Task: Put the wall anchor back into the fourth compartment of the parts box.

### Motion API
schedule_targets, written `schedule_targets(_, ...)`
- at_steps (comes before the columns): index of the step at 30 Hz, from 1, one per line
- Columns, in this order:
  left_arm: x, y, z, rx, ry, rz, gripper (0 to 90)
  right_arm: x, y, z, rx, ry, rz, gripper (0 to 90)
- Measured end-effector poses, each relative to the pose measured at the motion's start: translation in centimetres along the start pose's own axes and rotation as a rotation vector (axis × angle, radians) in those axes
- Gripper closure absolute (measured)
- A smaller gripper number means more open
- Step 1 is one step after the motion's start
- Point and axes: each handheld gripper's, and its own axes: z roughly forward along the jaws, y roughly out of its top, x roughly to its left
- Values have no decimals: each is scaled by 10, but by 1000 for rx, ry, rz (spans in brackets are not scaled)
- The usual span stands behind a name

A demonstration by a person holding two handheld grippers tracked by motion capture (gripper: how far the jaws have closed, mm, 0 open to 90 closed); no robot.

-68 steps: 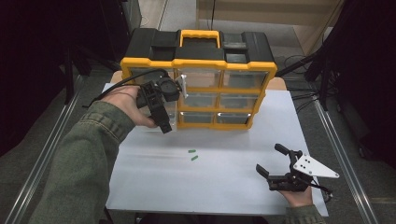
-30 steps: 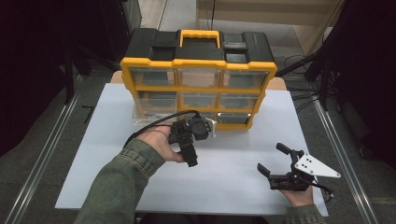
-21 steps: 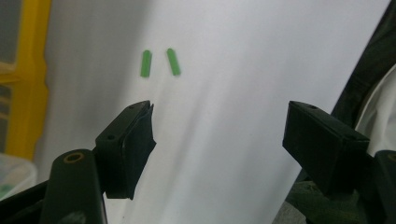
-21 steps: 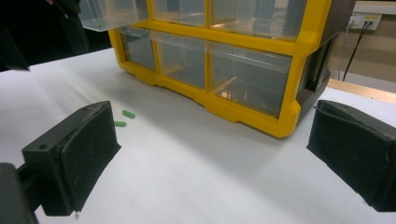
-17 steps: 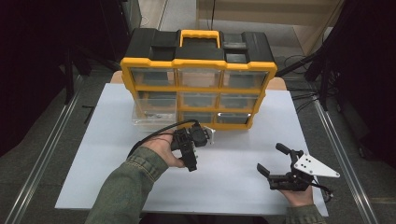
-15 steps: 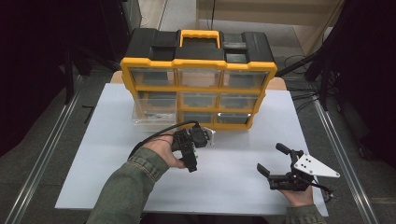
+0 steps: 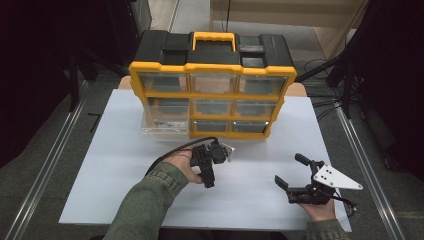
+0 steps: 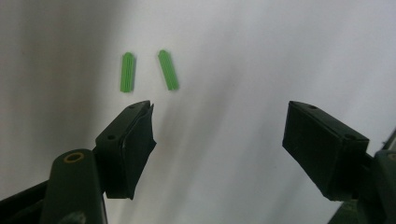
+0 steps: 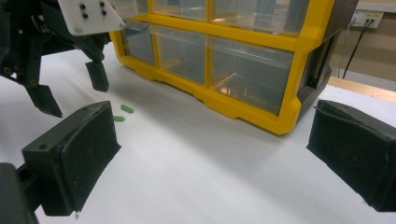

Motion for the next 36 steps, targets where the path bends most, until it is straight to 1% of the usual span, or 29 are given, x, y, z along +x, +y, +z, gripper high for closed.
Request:
schedule_targets(2, 0, 0, 1, 2, -3, -1, 246, 0, 0, 0, 1, 1, -1, 17)
schedule_targets(3, 2, 2, 5, -6, -6, -5, 246, 0, 0, 1, 6, 0, -3, 17)
schedule_targets(4, 2, 2, 7, -9, -13, -22, 247, 0, 0, 1, 8, 1, -3, 17)
schedule_targets(5, 2, 2, 7, -9, -13, -22, 247, 0, 0, 1, 8, 2, -6, 17)
schedule_targets(6, 3, 3, 10, -7, -3, -14, 247, 0, 0, 1, 10, 1, -6, 17)
schedule_targets(8, 5, 5, 15, -7, -9, -21, 247, 0, 0, 1, 10, 0, -8, 17)
schedule_targets(9, 5, 7, 18, 1, 5, -32, 247, 0, 0, 1, 10, -1, -9, 14)
schedule_targets(10, 5, 8, 20, 10, 12, -29, 247, 0, 0, 1, 7, -3, -10, 13)
schedule_targets(11, 5, 8, 20, 10, 12, -29, 248, 0, 0, 1, 7, -3, -10, 13)
schedule_targets(12, 5, 10, 21, 20, 8, -27, 248, 0, 0, 1, 4, -1, -10, 13)
schedule_targets(15, 7, 13, 24, 17, 12, -26, 251, 0, -1, 1, 8, 1, -11, 13)
schedule_targets(16, 9, 14, 26, 14, -1, -47, 264, 0, -1, 1, 8, 1, -11, 13)
schedule_targets(17, 11, 14, 27, 13, -12, -49, 292, 0, -1, 1, 8, 2, -12, 13)
schedule_targets(18, 12, 14, 27, 14, -24, -57, 296, 0, -1, 1, 8, 3, -12, 13)
schedule_targets(20, 12, 14, 28, 19, -20, -55, 301, 0, 0, 1, 4, 4, -7, 13)
schedule_targets(21, 13, 15, 29, 19, -29, -68, 330, 0, 0, 1, 2, 6, -10, 13)
schedule_targets(22, 13, 15, 29, 19, -29, -68, 331, 0, 0, 1, 2, 6, -10, 13)
schedule_targets(24, 15, 15, 29, 9, -32, -61, 376, 0, 0, 0, 3, 5, -11, 13)
schedule_targets(25, 16, 16, 28, 6, -40, -72, 378, 0, 0, 0, 3, 6, -13, 14)
schedule_targets(26, 17, 16, 29, 3, -45, -71, 378, 0, 0, 0, 3, 6, -13, 14)
schedule_targets(28, 20, 16, 30, -3, -54, -89, 417, 0, 0, 1, 5, 5, -10, 14)
schedule_targets(30, 23, 16, 30, -4, -55, -87, 418, 0, -1, 1, 7, 5, -10, 14)
schedule_targets(31, 24, 15, 30, -10, -62, -97, 418, 0, -1, 1, 8, 5, -12, 13)
schedule_targets(33, 25, 15, 30, -12, -61, -99, 457, 0, -1, 1, 8, 6, -11, 13)
schedule_targets(34, 26, 15, 30, -16, -60, -110, 460, 0, -1, 1, 7, 7, -9, 14)
schedule_targets(36, 27, 15, 30, -17, -60, -108, 496, 0, -1, 1, 7, 8, -10, 13)
